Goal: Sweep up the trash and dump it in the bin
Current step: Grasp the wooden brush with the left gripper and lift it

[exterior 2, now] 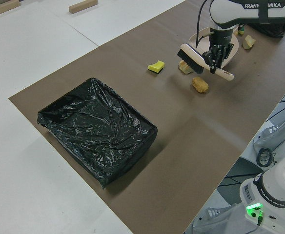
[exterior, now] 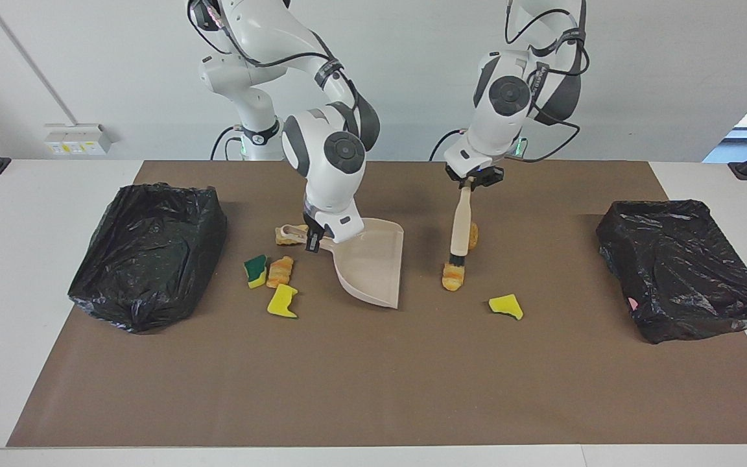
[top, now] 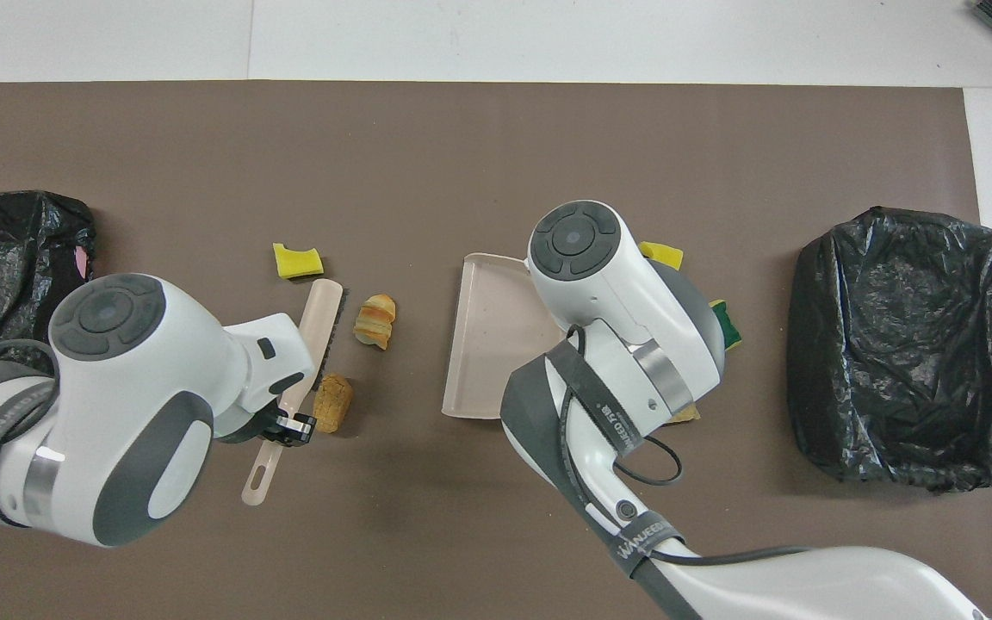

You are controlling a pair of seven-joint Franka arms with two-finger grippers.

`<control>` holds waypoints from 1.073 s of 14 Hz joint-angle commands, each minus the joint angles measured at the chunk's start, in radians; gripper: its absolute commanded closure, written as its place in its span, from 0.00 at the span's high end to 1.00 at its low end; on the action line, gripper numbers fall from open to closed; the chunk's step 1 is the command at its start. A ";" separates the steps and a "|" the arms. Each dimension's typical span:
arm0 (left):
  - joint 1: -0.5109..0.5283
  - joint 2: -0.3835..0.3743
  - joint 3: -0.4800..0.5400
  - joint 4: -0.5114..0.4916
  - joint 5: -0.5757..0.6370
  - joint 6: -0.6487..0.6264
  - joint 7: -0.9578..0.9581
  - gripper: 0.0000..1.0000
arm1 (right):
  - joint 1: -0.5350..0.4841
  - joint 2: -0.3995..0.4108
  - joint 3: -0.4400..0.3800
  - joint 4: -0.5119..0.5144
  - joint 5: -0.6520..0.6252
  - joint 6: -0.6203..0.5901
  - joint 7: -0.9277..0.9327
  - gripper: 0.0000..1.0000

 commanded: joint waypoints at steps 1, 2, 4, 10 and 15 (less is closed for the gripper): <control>0.011 0.036 0.106 0.023 0.012 0.061 0.122 0.00 | 0.030 -0.004 0.003 -0.025 0.027 0.023 0.064 0.00; 0.013 0.062 0.135 0.036 0.015 0.088 0.176 0.00 | 0.039 0.001 0.003 -0.026 0.039 0.033 0.068 0.00; 0.013 0.158 0.198 0.129 0.070 0.115 0.233 0.00 | 0.059 0.007 0.003 -0.031 0.039 0.044 0.070 0.00; 0.022 0.390 0.260 0.333 0.115 0.164 0.411 0.00 | 0.089 0.002 0.003 -0.075 0.059 0.125 0.093 0.00; 0.001 0.380 0.254 0.279 0.129 0.162 0.547 0.00 | 0.084 0.006 0.003 -0.103 0.082 0.170 0.084 0.00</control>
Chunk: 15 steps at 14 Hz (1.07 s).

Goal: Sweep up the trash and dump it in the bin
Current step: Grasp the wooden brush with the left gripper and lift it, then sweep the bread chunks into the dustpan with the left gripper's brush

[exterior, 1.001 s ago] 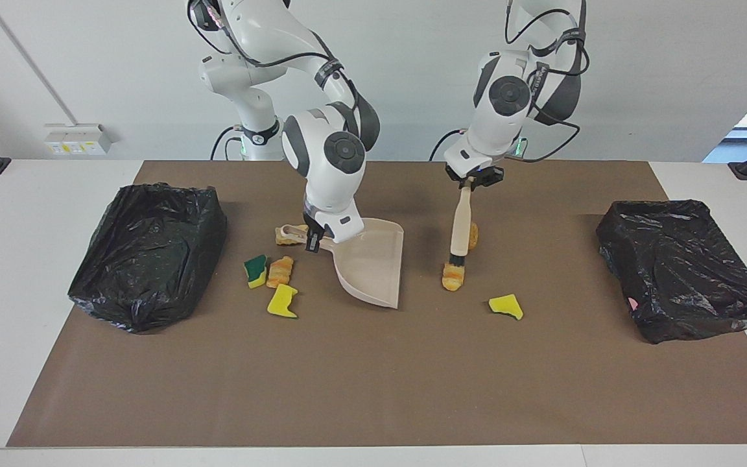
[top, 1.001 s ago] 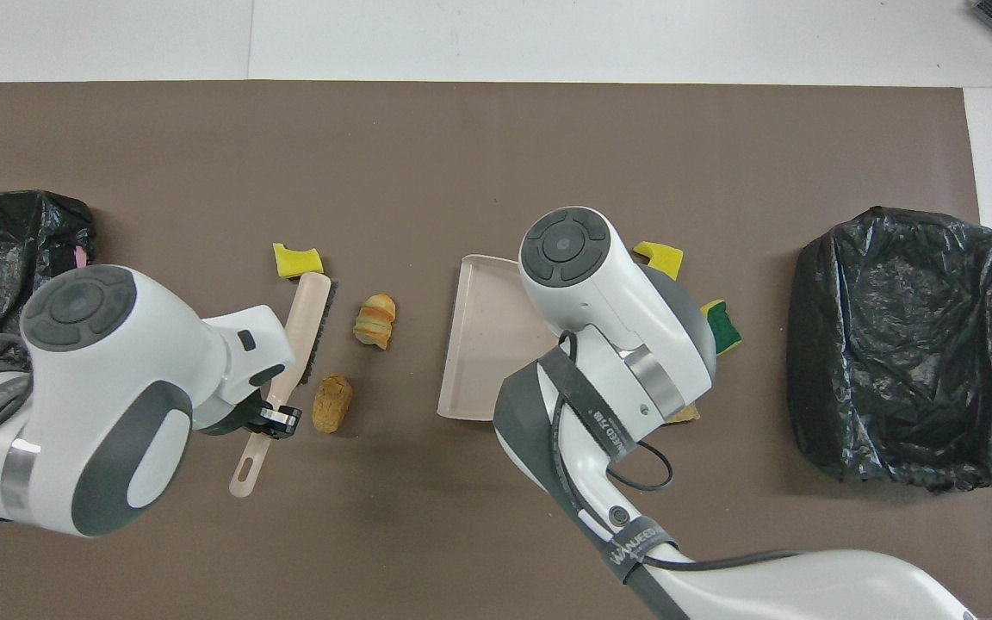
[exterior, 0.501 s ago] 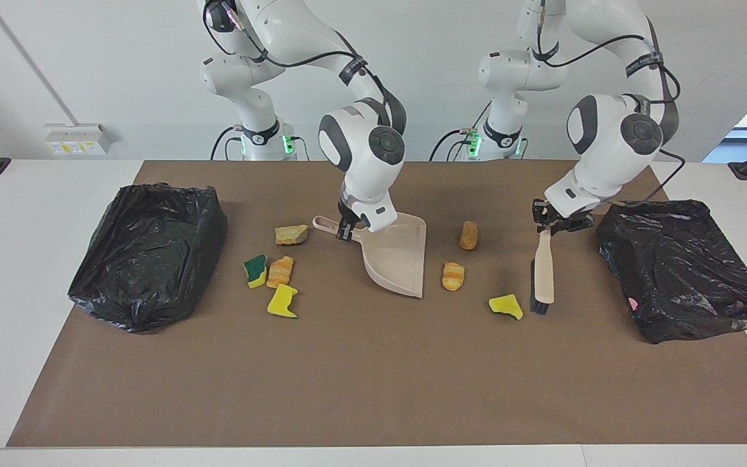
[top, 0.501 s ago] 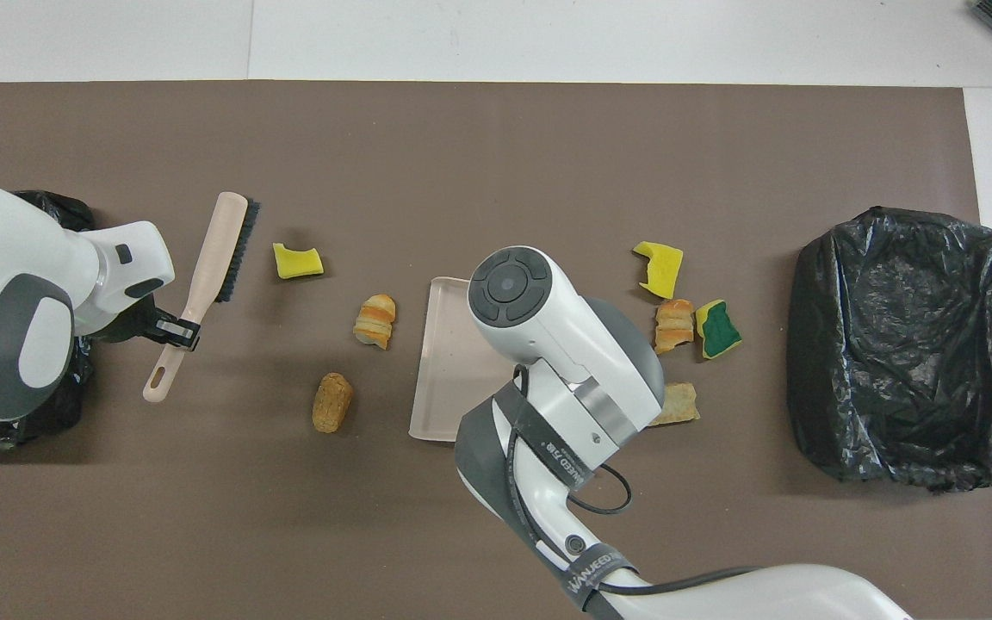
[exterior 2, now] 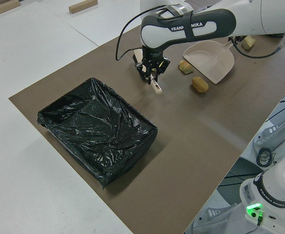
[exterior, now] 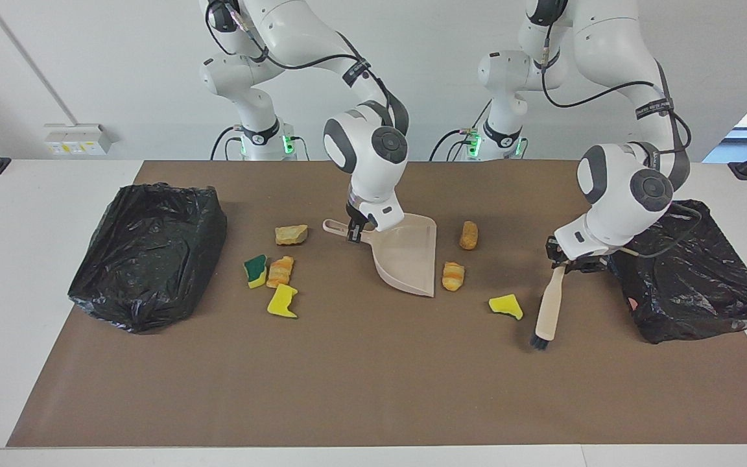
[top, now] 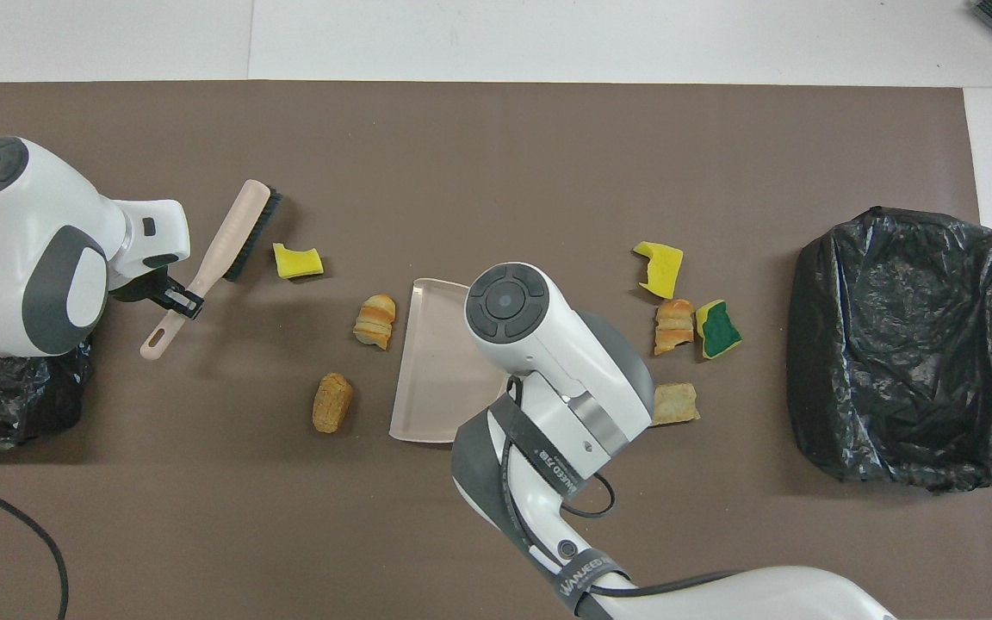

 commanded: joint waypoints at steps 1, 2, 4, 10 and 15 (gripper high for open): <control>-0.025 -0.038 -0.007 -0.042 0.021 -0.029 0.033 0.00 | -0.001 -0.011 0.003 -0.028 0.022 0.029 0.018 0.00; -0.053 -0.047 -0.007 -0.058 0.017 -0.047 0.023 0.00 | -0.001 -0.011 0.003 -0.028 0.022 0.028 0.019 0.00; -0.098 -0.072 -0.019 -0.091 0.019 -0.063 0.024 0.00 | 0.001 -0.013 0.003 -0.028 0.022 0.026 0.021 0.00; -0.101 -0.113 -0.164 -0.091 0.008 -0.270 -0.113 0.00 | 0.001 -0.013 0.003 -0.028 0.022 0.019 0.022 0.00; -0.101 -0.138 -0.287 -0.088 -0.041 -0.322 -0.322 0.00 | 0.001 -0.013 0.003 -0.026 0.022 0.016 0.022 0.00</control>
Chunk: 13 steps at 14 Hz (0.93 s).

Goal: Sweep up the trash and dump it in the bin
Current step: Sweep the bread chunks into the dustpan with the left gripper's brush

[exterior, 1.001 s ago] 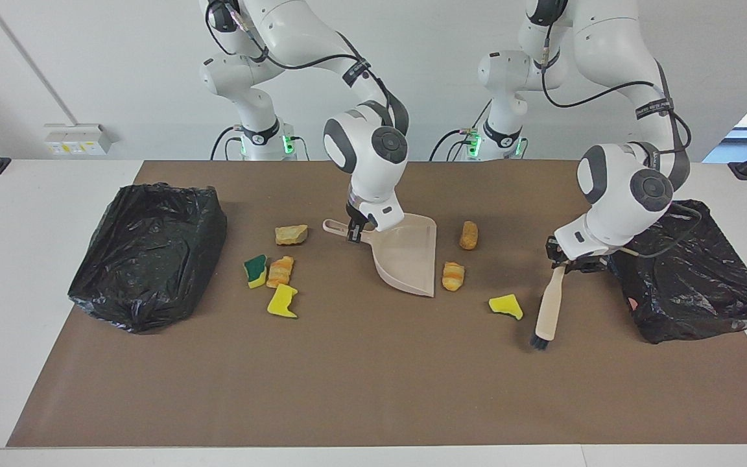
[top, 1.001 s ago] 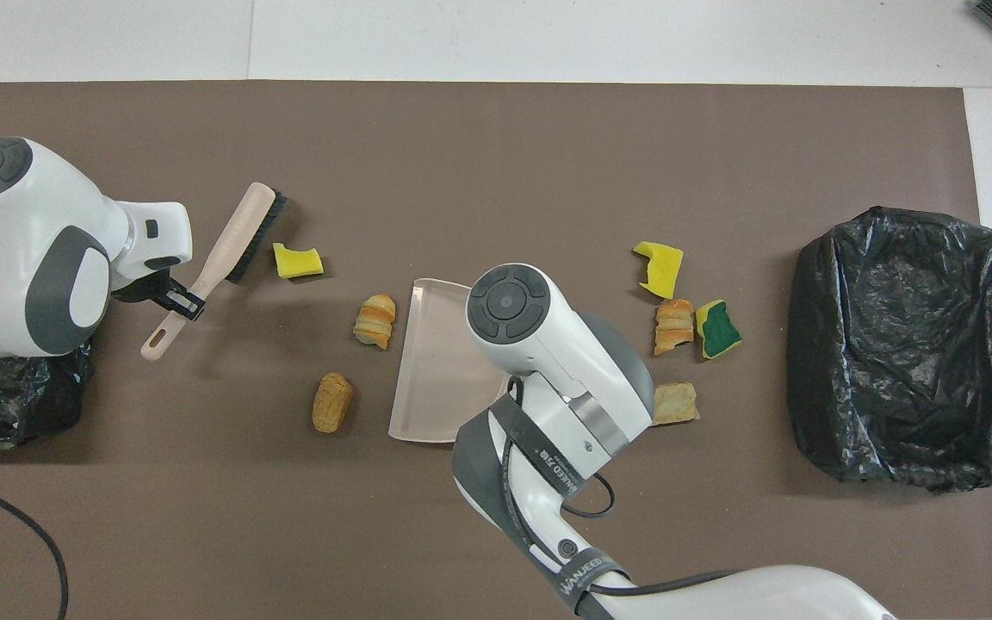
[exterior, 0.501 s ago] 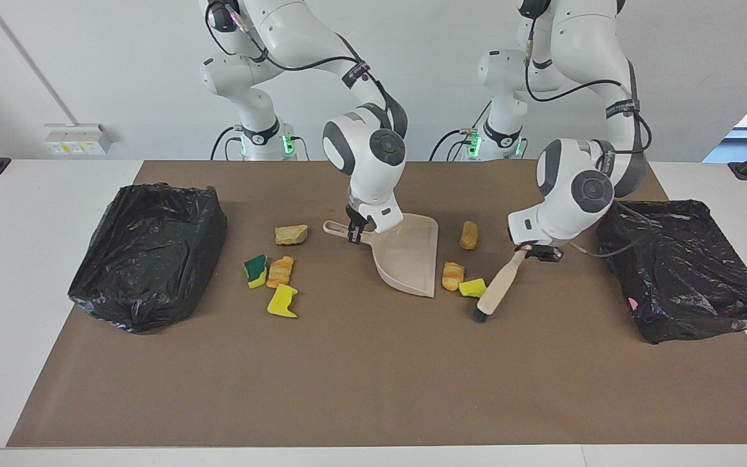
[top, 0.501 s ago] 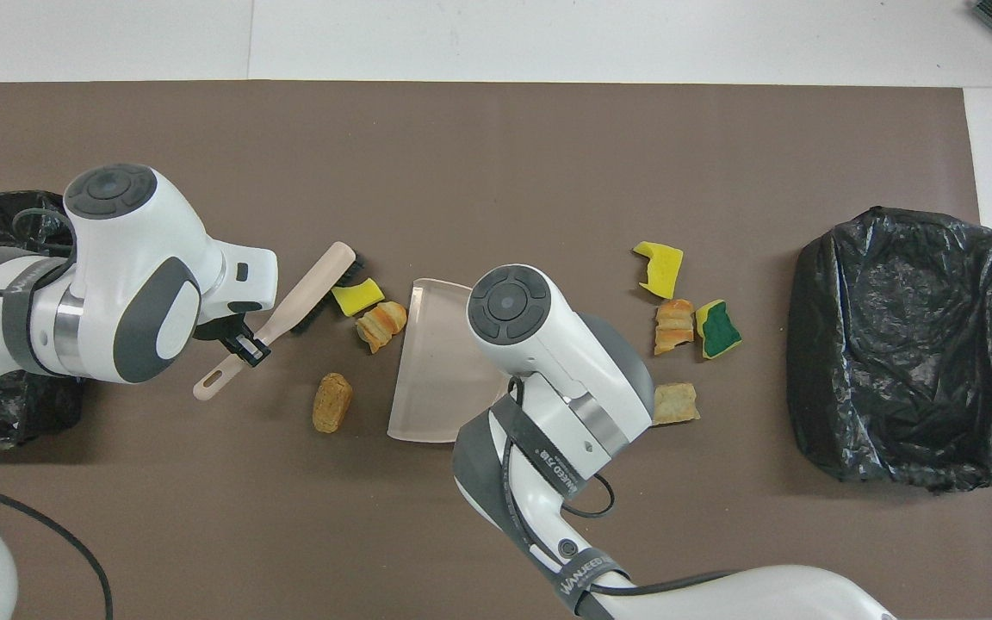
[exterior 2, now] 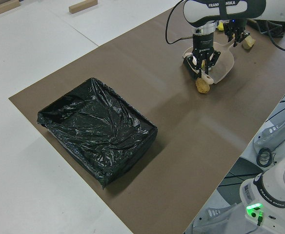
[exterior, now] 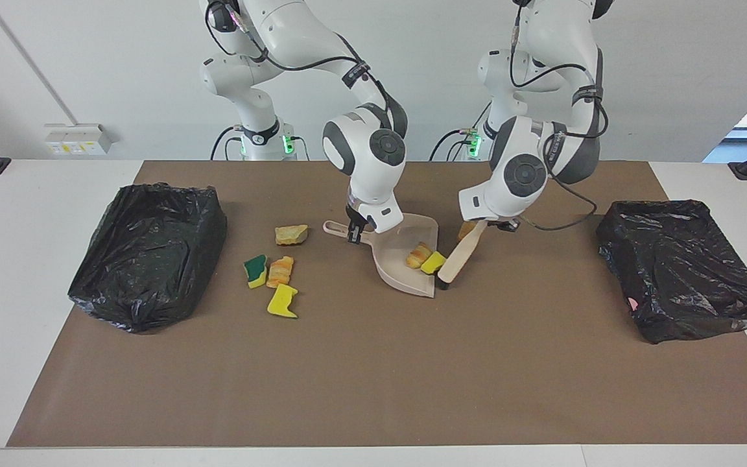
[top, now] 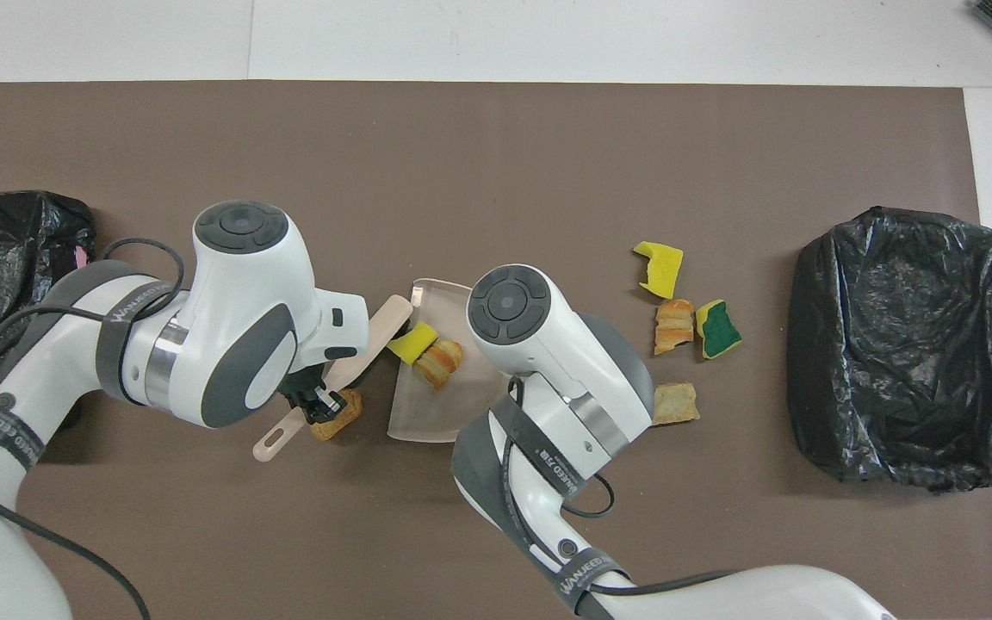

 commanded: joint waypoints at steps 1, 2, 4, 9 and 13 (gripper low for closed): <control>0.003 -0.069 -0.015 -0.022 -0.052 -0.018 -0.058 0.00 | 0.001 -0.013 0.003 -0.022 0.019 0.010 0.026 0.00; 0.001 -0.101 -0.015 -0.022 -0.075 -0.026 -0.061 0.00 | 0.001 -0.013 0.003 -0.022 0.021 0.009 0.033 0.00; 0.006 -0.155 -0.015 -0.028 -0.078 -0.102 -0.093 0.00 | 0.001 -0.013 0.003 -0.022 0.021 0.009 0.034 0.00; 0.041 -0.314 -0.008 -0.184 -0.076 -0.136 -0.330 0.00 | 0.001 -0.013 0.003 -0.023 0.021 0.009 0.020 0.00; 0.044 -0.417 -0.008 -0.330 -0.076 -0.121 -0.433 0.00 | 0.001 -0.013 0.003 -0.023 0.021 0.009 0.010 0.00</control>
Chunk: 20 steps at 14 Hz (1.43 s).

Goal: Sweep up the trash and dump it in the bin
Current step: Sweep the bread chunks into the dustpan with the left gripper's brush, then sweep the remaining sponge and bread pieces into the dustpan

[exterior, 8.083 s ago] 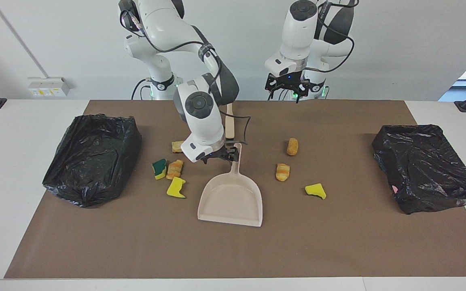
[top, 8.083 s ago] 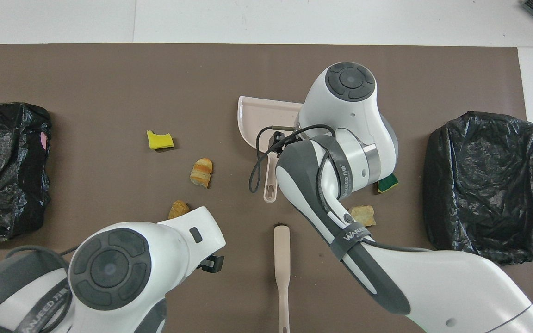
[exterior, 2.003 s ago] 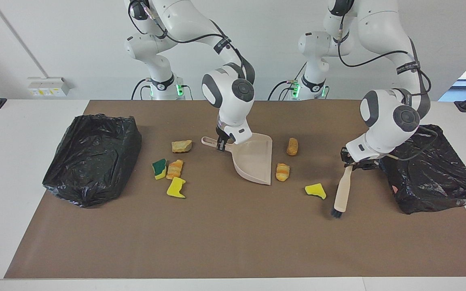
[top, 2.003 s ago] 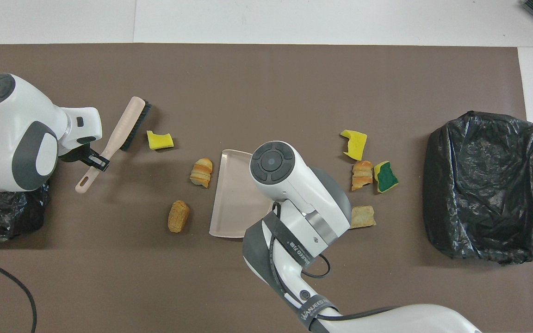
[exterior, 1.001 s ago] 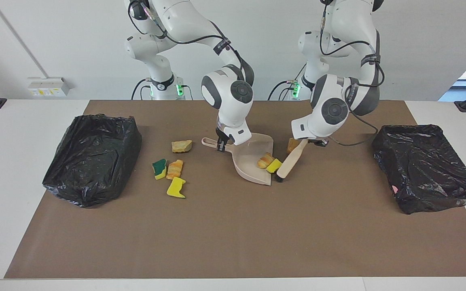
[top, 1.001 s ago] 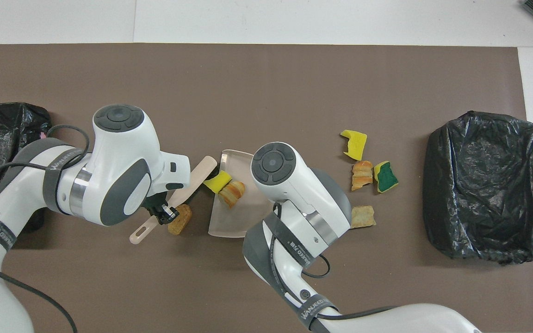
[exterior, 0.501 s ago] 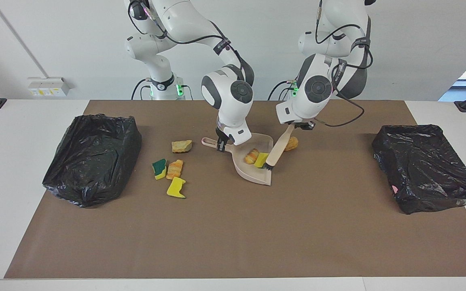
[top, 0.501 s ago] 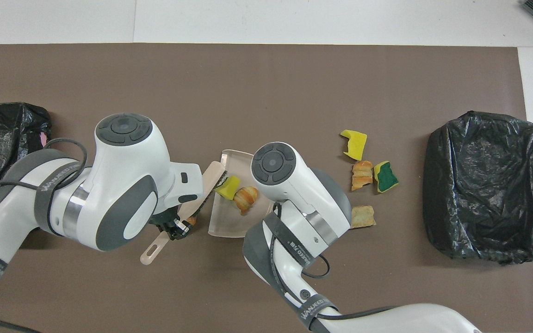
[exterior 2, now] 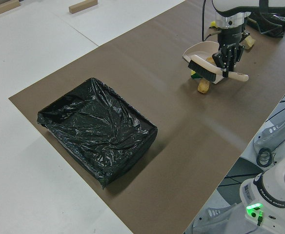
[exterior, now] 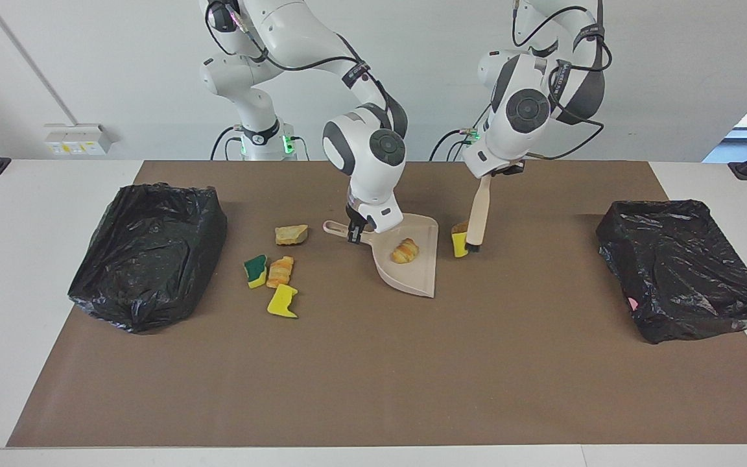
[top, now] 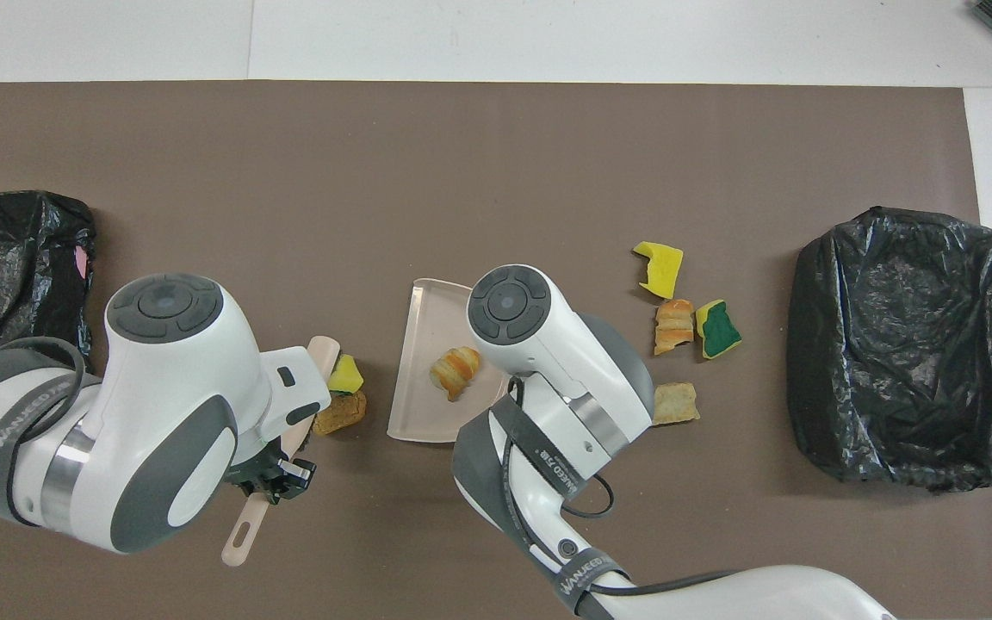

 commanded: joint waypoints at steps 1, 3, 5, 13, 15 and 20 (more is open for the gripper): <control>0.010 -0.126 -0.003 -0.154 -0.014 0.037 -0.095 0.00 | 0.001 -0.012 0.003 -0.023 0.020 0.011 -0.004 0.00; 0.010 -0.158 -0.004 -0.205 -0.015 0.077 -0.146 0.00 | 0.001 -0.012 0.003 -0.023 0.020 0.011 -0.007 0.00; 0.010 -0.190 -0.004 -0.248 -0.017 0.107 -0.198 0.00 | 0.001 -0.012 0.003 -0.023 0.020 0.011 -0.009 0.00; -0.005 -0.152 -0.009 -0.317 -0.132 0.314 -0.496 0.00 | -0.001 -0.012 0.002 -0.023 0.003 0.014 -0.120 0.00; -0.017 -0.100 -0.019 -0.311 -0.150 0.418 -0.554 0.00 | -0.001 -0.012 0.003 -0.023 0.000 0.014 -0.132 0.00; -0.042 0.006 -0.076 -0.268 -0.152 0.577 -0.544 0.00 | -0.001 -0.012 0.002 -0.023 0.000 0.014 -0.130 0.00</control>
